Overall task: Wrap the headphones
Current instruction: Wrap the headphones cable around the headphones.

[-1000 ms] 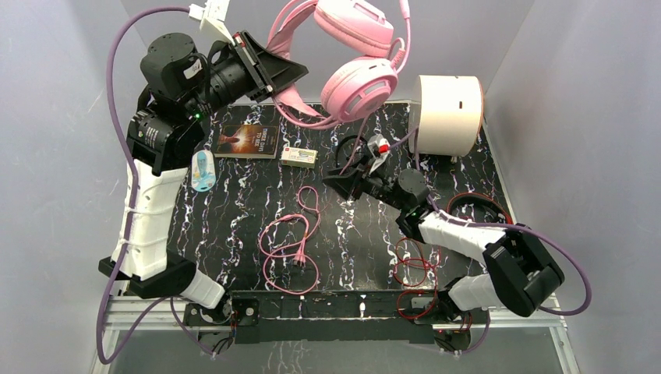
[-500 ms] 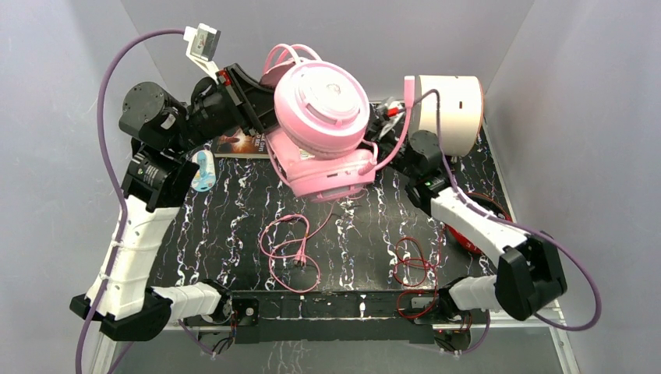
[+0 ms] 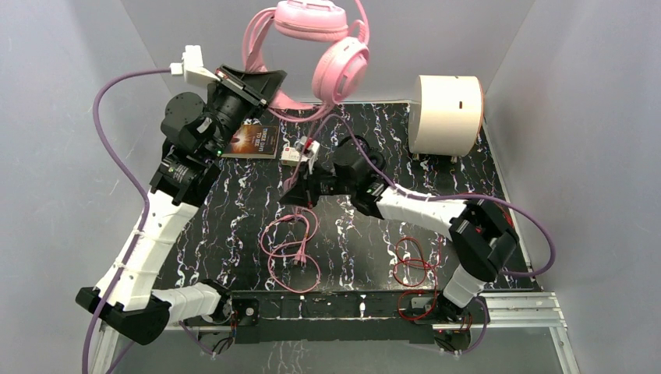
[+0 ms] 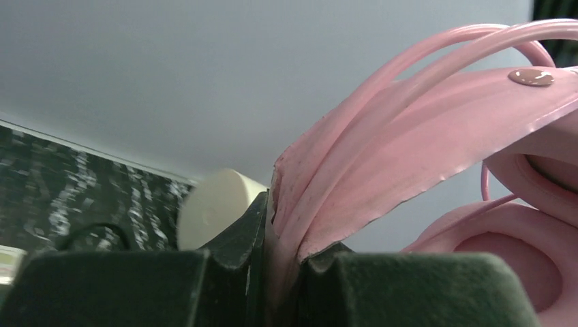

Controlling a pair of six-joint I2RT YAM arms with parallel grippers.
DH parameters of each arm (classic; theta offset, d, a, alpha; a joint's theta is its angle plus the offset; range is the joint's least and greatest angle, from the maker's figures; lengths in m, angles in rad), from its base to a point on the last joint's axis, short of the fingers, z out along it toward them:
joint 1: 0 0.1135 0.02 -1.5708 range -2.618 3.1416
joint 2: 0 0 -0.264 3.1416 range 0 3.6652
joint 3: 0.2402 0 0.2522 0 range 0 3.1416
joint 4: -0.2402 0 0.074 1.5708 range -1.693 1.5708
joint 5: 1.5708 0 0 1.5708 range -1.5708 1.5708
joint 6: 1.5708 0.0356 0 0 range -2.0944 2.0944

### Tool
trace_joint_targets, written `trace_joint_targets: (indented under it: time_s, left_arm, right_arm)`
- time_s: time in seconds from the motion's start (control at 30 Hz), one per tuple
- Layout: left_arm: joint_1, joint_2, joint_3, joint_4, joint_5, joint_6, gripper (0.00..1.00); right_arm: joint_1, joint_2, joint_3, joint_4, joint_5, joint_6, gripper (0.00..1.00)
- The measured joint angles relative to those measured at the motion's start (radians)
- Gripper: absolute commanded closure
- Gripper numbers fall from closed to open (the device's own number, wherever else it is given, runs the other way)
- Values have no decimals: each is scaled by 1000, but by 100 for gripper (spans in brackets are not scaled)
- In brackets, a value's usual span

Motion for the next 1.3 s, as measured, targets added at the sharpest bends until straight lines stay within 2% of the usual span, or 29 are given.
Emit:
trace_joint_targets:
  time_s: [0.17,0.33,0.43,0.5,0.63,0.73,0.83,0.97,1.03,1.13,1.3]
  left_arm:
    - [0,-26,-44,21,-354,200,100]
    - [2,-47,-264,357,-729,639,100]
    - [5,23,-327,474,-856,879,100]
    - [2,53,-388,467,-893,1001,100]
    - [-5,43,-476,346,-916,1094,100]
    - [-7,-11,-457,183,-893,1025,100]
    - [-2,-70,-363,9,-820,960,100]
    - [7,-56,-149,-229,-688,923,100]
    - [7,-38,-89,-323,-615,918,100]
    - [7,-37,-100,-444,-495,925,100]
    - [3,-37,-143,-652,-291,934,100]
  right_arm:
    - [40,-52,-13,-81,5,56,100]
    - [135,-161,-37,-165,-2,121,100]
    - [213,-226,-34,-245,16,124,100]
    - [235,-285,-34,-324,47,119,100]
    - [230,-417,-34,-486,134,88,100]
    - [228,-494,-34,-549,206,40,100]
    - [234,-519,10,-620,256,-26,100]
    - [240,-448,231,-769,360,-171,100]
    - [242,-406,376,-839,471,-273,100]
    - [241,-378,536,-897,649,-434,100]
    - [240,-331,684,-973,879,-669,100]
